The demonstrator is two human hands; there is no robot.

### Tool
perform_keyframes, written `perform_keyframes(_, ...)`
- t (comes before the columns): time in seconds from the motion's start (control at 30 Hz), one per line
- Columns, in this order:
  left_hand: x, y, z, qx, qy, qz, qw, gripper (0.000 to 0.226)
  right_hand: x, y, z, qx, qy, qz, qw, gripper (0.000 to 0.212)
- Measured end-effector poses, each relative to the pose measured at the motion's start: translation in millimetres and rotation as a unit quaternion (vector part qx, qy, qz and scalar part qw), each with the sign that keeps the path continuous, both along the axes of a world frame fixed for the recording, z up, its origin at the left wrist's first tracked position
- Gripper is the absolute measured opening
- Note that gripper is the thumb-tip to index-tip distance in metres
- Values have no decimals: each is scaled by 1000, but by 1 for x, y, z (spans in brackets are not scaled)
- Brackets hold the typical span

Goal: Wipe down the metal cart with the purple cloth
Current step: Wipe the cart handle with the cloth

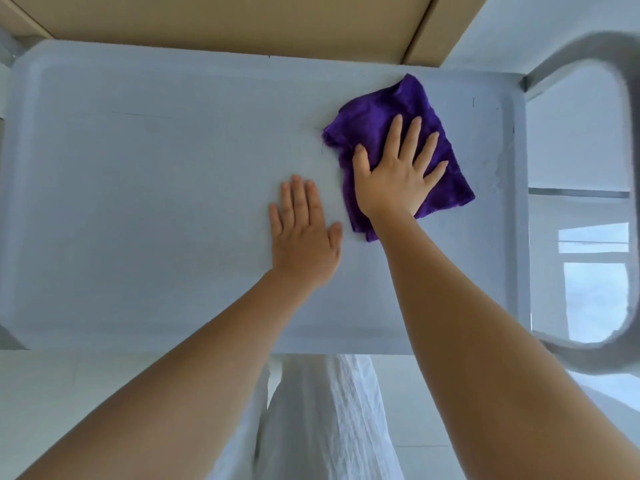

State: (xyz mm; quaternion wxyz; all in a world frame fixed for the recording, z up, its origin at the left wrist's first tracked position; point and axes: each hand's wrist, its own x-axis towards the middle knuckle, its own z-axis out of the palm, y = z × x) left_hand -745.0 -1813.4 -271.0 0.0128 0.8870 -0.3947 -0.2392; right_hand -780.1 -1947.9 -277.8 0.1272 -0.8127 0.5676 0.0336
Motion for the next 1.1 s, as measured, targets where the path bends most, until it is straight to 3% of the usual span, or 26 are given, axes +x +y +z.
perform_keyframes(0.27,12,2,12,-38,111,8,993,72,-52,82,7,24,11,-30,999,72)
perform_keyframes(0.5,5,14,1,-90,29,-37,995,73,-93,137,10,51,30,7,998,73)
perform_keyframes(0.67,5,18,1,-95,24,-42,994,76,-139,164,7,-15,13,119,993,68)
perform_keyframes(0.83,3,17,-4,-110,0,-35,993,88,-207,142,-1,-70,3,323,944,64)
perform_keyframes(1.1,-15,-10,5,-96,-26,7,995,73,-223,73,5,-23,4,442,897,68)
